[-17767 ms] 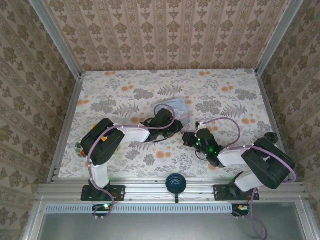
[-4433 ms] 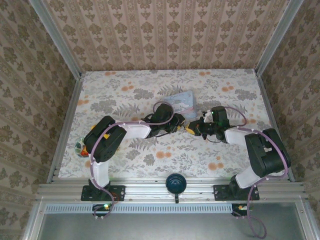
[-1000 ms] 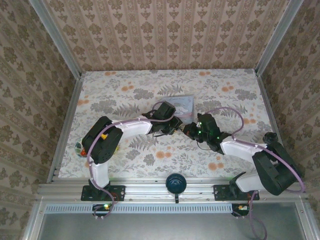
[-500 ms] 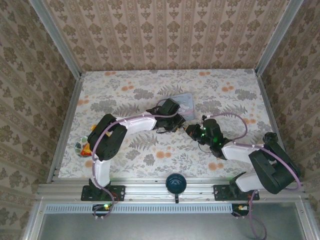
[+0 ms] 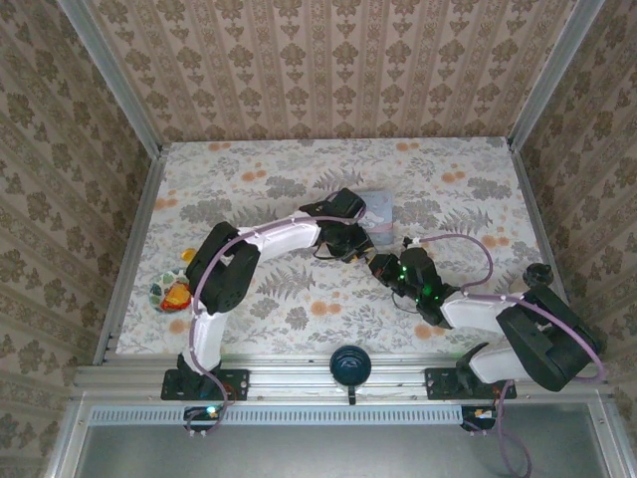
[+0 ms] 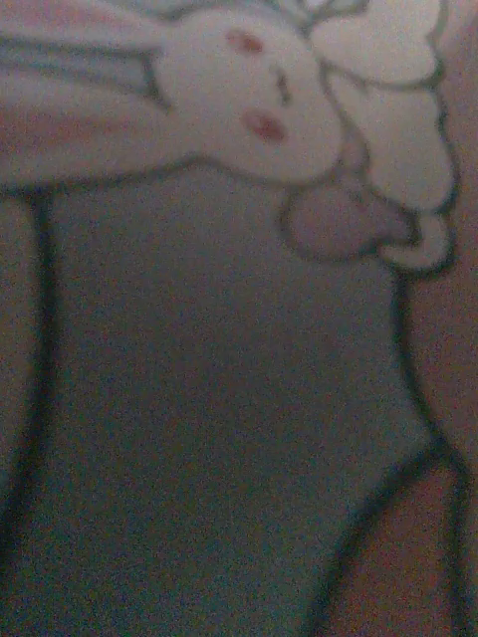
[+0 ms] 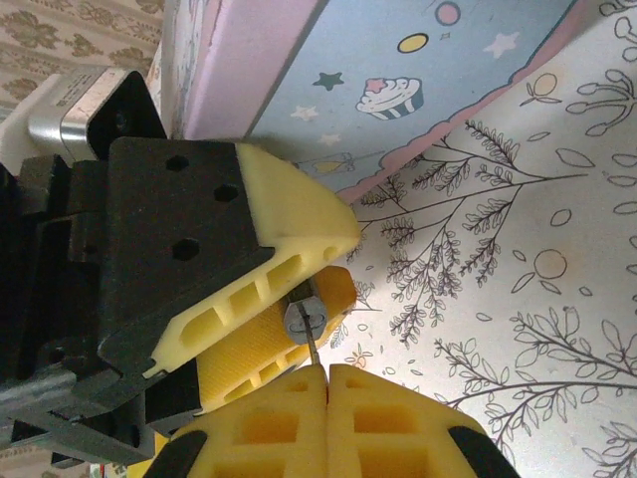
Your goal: Unlock the padlock with the key
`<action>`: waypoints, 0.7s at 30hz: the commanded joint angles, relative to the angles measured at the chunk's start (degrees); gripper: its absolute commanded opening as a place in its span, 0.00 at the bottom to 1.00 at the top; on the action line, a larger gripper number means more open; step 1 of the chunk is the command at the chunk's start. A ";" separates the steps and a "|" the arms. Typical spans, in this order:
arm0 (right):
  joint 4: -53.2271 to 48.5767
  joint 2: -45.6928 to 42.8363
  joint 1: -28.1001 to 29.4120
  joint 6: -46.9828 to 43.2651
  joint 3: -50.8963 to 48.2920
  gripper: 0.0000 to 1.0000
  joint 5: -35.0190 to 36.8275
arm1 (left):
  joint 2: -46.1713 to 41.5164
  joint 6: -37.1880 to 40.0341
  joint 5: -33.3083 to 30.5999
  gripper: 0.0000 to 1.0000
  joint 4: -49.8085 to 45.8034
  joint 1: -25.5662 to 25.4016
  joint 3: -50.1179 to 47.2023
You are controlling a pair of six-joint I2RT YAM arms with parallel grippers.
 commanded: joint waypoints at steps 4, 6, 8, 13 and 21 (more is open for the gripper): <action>7.17 -0.86 5.49 4.05 -0.50 0.00 13.13 | 0.79 0.61 8.12 0.25 -4.59 -1.95 1.76; 6.78 -1.19 7.29 5.09 -0.40 0.00 15.97 | 0.56 -0.86 8.01 0.25 -3.23 -2.11 1.03; 6.22 -1.40 8.99 5.65 0.04 0.00 18.43 | 0.46 -2.36 8.20 0.25 -1.62 -2.19 0.30; 7.77 -0.23 10.01 7.10 0.50 0.00 20.99 | 0.53 -3.03 8.26 0.25 -0.80 -3.08 0.64; 10.33 1.67 9.86 5.98 2.69 0.00 21.79 | 0.01 -1.87 8.84 0.24 -1.51 -3.46 0.36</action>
